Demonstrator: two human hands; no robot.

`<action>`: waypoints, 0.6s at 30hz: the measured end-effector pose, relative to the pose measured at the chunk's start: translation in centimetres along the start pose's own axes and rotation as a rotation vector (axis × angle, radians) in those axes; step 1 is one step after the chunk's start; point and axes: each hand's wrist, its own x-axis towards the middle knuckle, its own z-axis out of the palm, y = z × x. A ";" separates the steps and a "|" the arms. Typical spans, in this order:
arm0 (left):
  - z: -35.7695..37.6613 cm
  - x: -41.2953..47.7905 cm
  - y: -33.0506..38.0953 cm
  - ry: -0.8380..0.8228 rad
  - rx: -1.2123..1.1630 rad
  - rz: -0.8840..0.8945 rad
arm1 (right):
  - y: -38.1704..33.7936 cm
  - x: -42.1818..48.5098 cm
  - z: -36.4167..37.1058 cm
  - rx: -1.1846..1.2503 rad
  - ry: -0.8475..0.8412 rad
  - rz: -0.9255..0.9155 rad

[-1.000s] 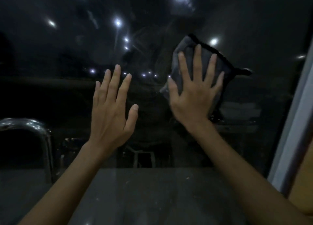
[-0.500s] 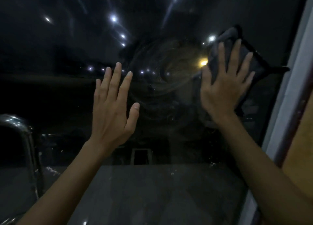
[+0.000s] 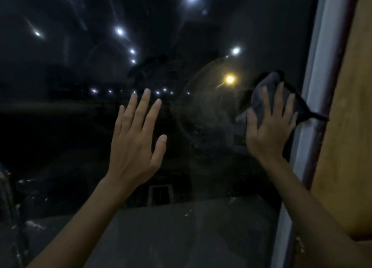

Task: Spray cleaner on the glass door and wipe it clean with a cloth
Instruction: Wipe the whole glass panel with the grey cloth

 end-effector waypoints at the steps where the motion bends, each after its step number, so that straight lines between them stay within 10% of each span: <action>1: 0.0 0.1 0.2 0.004 0.000 -0.008 | -1.3 1.3 -0.1 0.006 0.021 0.063; 9: 2.1 0.1 3.5 -0.026 -0.027 0.050 | -1.8 -7.9 1.6 -0.039 -0.035 -0.395; 18: 2.0 -0.4 2.8 -0.008 0.027 0.015 | -1.4 -0.1 0.5 0.080 0.072 0.048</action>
